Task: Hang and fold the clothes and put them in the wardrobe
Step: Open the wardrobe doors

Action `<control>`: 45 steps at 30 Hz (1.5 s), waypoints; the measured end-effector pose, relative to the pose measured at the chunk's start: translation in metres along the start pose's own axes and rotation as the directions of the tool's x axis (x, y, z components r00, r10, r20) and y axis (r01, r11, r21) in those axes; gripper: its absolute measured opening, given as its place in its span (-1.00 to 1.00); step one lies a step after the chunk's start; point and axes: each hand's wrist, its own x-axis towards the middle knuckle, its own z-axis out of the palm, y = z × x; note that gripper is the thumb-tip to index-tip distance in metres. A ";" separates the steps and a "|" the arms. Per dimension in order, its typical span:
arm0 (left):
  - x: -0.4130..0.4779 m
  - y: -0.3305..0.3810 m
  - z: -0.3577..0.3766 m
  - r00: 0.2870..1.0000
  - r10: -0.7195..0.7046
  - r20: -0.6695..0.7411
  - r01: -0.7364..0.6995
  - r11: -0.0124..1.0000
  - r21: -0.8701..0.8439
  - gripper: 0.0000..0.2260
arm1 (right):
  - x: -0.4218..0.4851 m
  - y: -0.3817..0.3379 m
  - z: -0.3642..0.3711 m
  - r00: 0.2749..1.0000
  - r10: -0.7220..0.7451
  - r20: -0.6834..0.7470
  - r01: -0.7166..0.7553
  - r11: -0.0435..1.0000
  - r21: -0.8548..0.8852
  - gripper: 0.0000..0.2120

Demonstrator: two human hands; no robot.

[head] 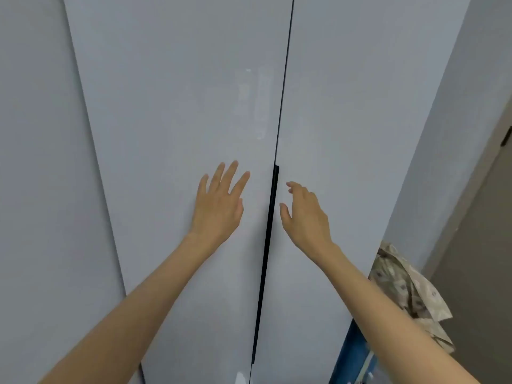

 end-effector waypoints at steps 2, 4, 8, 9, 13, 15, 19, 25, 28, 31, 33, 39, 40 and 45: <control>0.018 -0.009 0.026 1.000 0.001 0.013 -0.001 0.998 0.061 -0.41 | 0.020 0.007 0.020 0.996 0.082 0.035 -0.085 0.993 0.083 -0.53; 0.030 -0.017 0.055 0.999 -0.003 0.049 -0.003 0.993 0.119 -0.30 | 0.038 0.017 0.042 0.988 0.133 0.074 -0.142 0.982 0.128 -0.54; 0.040 -0.026 0.092 1.000 0.016 -0.014 -0.013 0.981 0.194 -0.10 | 0.064 0.030 0.068 0.990 0.140 0.006 -0.138 0.972 0.188 -0.79; 0.040 -0.028 0.099 0.998 0.031 -0.050 -0.021 0.980 0.200 -0.08 | 0.068 0.032 0.074 0.992 0.129 0.004 -0.128 0.974 0.188 -0.87; 0.043 -0.030 0.109 0.992 0.055 -0.112 -0.034 0.983 0.180 -0.08 | 0.077 0.039 0.088 0.997 0.069 0.035 -0.076 0.969 0.235 -0.79; 0.042 -0.028 0.107 0.994 0.054 -0.095 -0.037 0.984 0.174 -0.10 | 0.077 0.041 0.087 0.997 0.057 0.053 -0.069 0.963 0.262 -0.78; 0.031 -0.016 0.103 0.994 0.091 0.068 -0.095 0.993 0.063 -0.15 | 0.070 0.046 0.071 0.996 0.000 0.090 -0.026 0.957 0.289 -0.76; -0.018 0.030 0.098 0.901 0.150 0.406 -0.107 0.986 -0.126 -0.14 | 0.034 0.052 0.031 0.987 -0.051 0.152 0.008 0.963 0.270 -0.75; -0.035 0.068 0.087 0.873 0.096 0.479 0.079 0.939 -0.334 -0.23 | 0.005 0.058 0.007 0.986 -0.064 0.155 0.021 0.963 0.269 -0.74; -0.052 0.106 0.070 0.845 0.128 0.520 0.234 0.785 -0.574 -0.34 | -0.027 0.067 -0.022 0.985 -0.075 0.155 0.036 0.970 0.239 -0.74; -0.067 0.129 0.060 0.843 0.170 0.510 0.250 0.716 -0.652 -0.41 | -0.048 0.075 -0.041 0.986 -0.078 0.147 0.044 0.975 0.220 -0.75; -0.101 0.197 0.031 0.880 0.160 0.448 0.184 0.753 -0.632 -0.50 | -0.105 0.103 -0.096 0.995 -0.047 0.093 0.034 0.990 0.140 -0.76; -0.104 0.208 0.028 0.880 0.178 0.439 0.162 0.758 -0.632 -0.52 | -0.114 0.109 -0.104 0.996 -0.035 0.078 0.024 0.990 0.140 -0.76; -0.104 0.260 0.015 0.854 0.286 0.435 0.071 0.764 -0.641 -0.68 | -0.153 0.145 -0.140 0.999 0.052 0.002 -0.052 0.991 0.122 -0.76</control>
